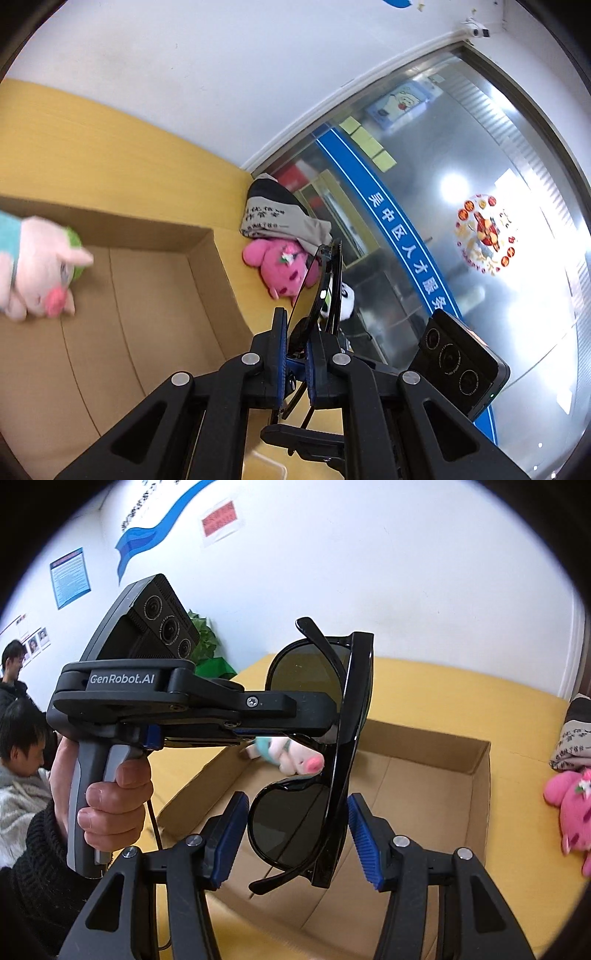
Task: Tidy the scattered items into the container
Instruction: 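Lift the sunglasses with the right gripper and carry them over the box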
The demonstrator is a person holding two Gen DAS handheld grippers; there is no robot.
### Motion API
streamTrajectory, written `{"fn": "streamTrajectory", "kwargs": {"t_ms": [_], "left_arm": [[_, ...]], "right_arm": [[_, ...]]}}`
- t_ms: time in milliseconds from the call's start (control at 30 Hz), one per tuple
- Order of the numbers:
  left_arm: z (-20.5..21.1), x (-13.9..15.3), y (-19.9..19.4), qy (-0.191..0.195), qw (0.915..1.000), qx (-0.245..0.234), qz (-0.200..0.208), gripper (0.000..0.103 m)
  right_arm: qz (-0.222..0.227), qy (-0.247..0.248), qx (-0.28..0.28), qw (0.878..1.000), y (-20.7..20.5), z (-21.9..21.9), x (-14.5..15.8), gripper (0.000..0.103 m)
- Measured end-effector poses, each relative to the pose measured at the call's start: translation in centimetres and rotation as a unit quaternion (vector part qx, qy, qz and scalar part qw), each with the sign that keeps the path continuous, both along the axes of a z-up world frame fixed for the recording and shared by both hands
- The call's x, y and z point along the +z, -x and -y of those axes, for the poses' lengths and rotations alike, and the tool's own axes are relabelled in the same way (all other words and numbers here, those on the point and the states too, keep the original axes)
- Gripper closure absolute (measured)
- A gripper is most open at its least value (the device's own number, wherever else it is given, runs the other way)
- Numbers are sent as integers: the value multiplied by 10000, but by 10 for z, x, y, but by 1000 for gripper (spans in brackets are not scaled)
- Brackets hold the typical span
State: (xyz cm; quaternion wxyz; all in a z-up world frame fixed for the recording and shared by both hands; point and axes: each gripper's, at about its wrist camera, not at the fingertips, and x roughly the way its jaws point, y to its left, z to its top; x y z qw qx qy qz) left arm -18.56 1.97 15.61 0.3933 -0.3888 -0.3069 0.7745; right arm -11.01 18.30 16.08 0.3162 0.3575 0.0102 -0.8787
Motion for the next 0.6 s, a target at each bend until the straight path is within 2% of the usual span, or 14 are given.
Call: {"fn": "streamTrajectory", "kwargs": {"t_ms": [167, 367, 600], "left_arm": [[-2, -25, 49, -24, 9993, 51, 379, 95], [-11, -82, 98, 43, 9947, 47, 1022, 95], [-17, -147, 138, 79, 9845, 125, 1746, 94]], "right_arm": [[386, -37, -3, 9992, 53, 1, -17, 49], [1137, -28, -85, 9935, 109, -7, -72, 49], [1818, -80, -248, 9830, 153, -10, -126, 49]]}}
